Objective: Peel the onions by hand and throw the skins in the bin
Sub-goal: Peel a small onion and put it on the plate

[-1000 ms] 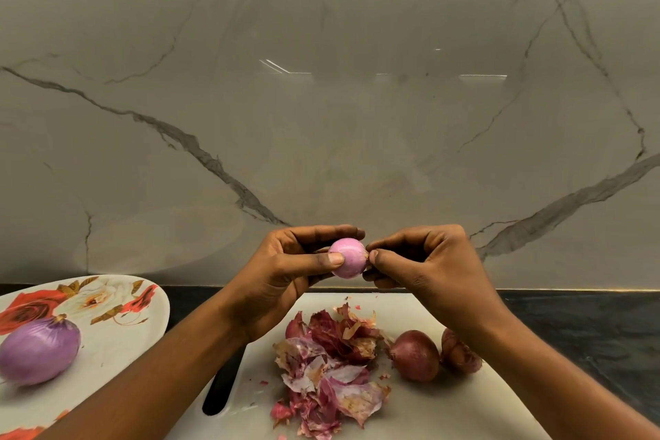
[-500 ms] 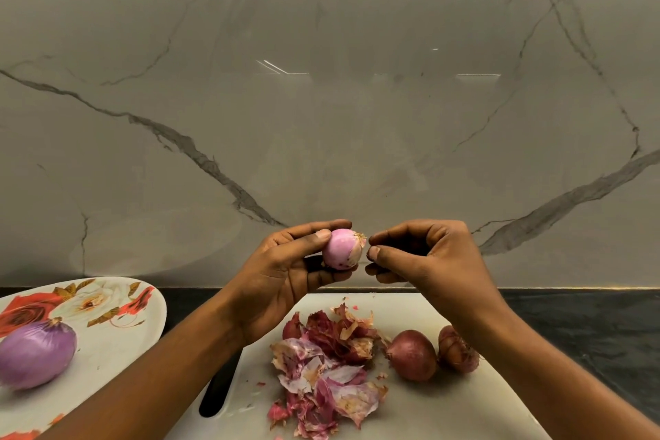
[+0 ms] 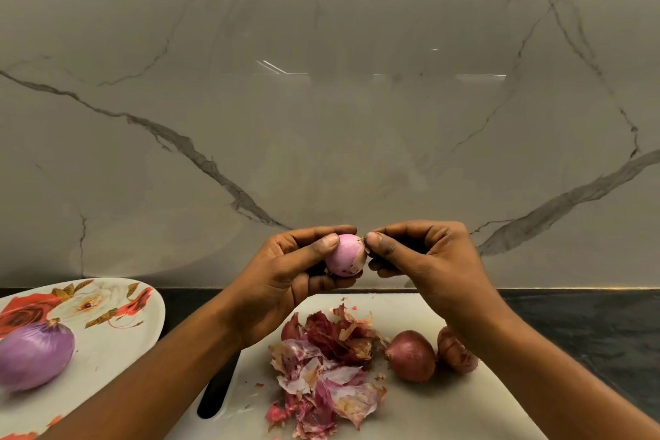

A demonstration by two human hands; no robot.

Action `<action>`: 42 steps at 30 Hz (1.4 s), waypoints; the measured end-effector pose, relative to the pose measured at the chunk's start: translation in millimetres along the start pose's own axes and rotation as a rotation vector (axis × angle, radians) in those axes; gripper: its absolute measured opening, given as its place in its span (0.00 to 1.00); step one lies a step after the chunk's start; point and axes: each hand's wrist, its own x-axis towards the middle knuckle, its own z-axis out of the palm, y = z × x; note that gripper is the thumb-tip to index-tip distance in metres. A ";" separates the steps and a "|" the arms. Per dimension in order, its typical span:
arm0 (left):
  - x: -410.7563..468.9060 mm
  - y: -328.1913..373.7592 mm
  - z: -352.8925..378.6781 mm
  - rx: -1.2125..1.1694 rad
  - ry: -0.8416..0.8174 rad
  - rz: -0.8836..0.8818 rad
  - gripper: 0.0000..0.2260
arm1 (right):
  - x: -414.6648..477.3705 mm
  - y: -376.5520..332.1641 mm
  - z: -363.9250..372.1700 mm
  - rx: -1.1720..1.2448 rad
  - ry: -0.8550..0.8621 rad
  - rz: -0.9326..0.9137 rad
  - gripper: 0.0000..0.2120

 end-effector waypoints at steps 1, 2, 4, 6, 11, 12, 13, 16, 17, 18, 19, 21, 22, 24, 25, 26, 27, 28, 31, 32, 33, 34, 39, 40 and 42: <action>0.1 -0.1 1.3 0.002 -0.001 -0.009 0.15 | 0.5 0.5 0.0 -0.004 -0.006 0.002 0.05; 0.3 -0.6 2.2 0.005 -0.002 -0.017 0.15 | 1.3 1.8 -0.2 -0.017 -0.022 0.005 0.03; 0.5 -1.0 3.5 0.004 -0.002 -0.033 0.15 | 3.0 5.2 0.3 -0.060 -0.059 0.015 0.04; 0.8 -0.9 3.4 0.002 -0.006 -0.037 0.15 | 4.0 8.1 1.2 -0.091 -0.092 0.021 0.06; -0.2 -0.5 3.5 -0.006 -0.026 -0.047 0.16 | 4.1 12.9 3.8 -0.215 -0.147 0.011 0.10; -0.3 -0.3 3.8 -0.010 -0.020 -0.050 0.16 | 3.7 13.0 3.9 -0.219 -0.161 0.020 0.11; -0.4 -0.1 4.0 -0.011 -0.012 -0.053 0.16 | 3.0 13.2 4.2 -0.219 -0.178 0.028 0.12; -0.5 -0.1 5.2 -0.003 -0.008 -0.056 0.16 | 0.6 12.3 5.6 -0.224 -0.221 0.055 0.13; -0.5 0.1 5.2 -0.008 -0.006 -0.057 0.16 | 0.2 11.3 6.1 -0.206 -0.226 0.070 0.13; -0.3 0.3 4.8 -0.024 0.000 -0.059 0.16 | 0.5 10.1 5.6 -0.161 -0.226 0.093 0.13; -0.2 0.8 4.2 -0.049 0.010 -0.063 0.16 | 1.5 8.2 4.8 -0.098 -0.221 0.118 0.14; 0.4 2.0 2.0 -0.100 0.026 -0.065 0.17 | 3.3 4.1 2.0 -0.028 -0.202 0.137 0.14; 1.1 2.2 1.1 -0.107 0.035 -0.062 0.17 | 3.6 2.9 0.2 -0.057 -0.185 0.115 0.15; 2.3 1.7 0.5 -0.080 0.060 -0.059 0.17 | 2.6 2.2 -2.1 -0.204 -0.160 0.024 0.15; 2.5 1.3 0.7 -0.054 0.072 -0.061 0.18 | 1.4 1.7 -2.2 -0.262 -0.153 -0.010 0.14; 2.9 0.3 0.9 -0.029 0.081 -0.063 0.18 | 0.4 1.3 -2.4 -0.286 -0.145 -0.026 0.12; 3.2 -0.7 0.9 -0.006 0.087 -0.062 0.18 | -0.5 0.5 -2.2 -0.282 -0.139 -0.030 0.10; 3.3 -1.5 0.8 0.013 0.092 -0.061 0.19 | -1.3 -0.4 -1.9 -0.267 -0.138 -0.024 0.08; 3.4 -1.3 0.2 0.038 0.101 -0.053 0.20 | -3.1 -1.8 0.2 -0.229 -0.153 -0.001 0.08; 3.5 -0.7 0.1 0.039 0.104 -0.049 0.20 | -3.3 -1.2 0.8 -0.239 -0.152 -0.007 0.10; 3.5 -0.3 -0.1 0.044 0.110 -0.045 0.21 | -3.5 -0.5 1.4 -0.248 -0.150 -0.008 0.13; 3.5 -0.2 -0.3 0.056 0.118 -0.043 0.21 | -3.3 0.7 1.5 -0.251 -0.147 -0.002 0.16; 2.2 -1.6 1.1 0.109 0.116 -0.033 0.16 | -3.5 0.6 1.1 -0.229 -0.158 -0.004 0.16; 1.8 -1.4 1.5 0.117 0.110 -0.030 0.15 | -3.9 0.2 1.4 -0.227 -0.159 -0.012 0.14; 1.3 -1.8 1.5 0.133 0.102 -0.027 0.15 | -4.6 0.3 1.7 -0.238 -0.164 -0.024 0.12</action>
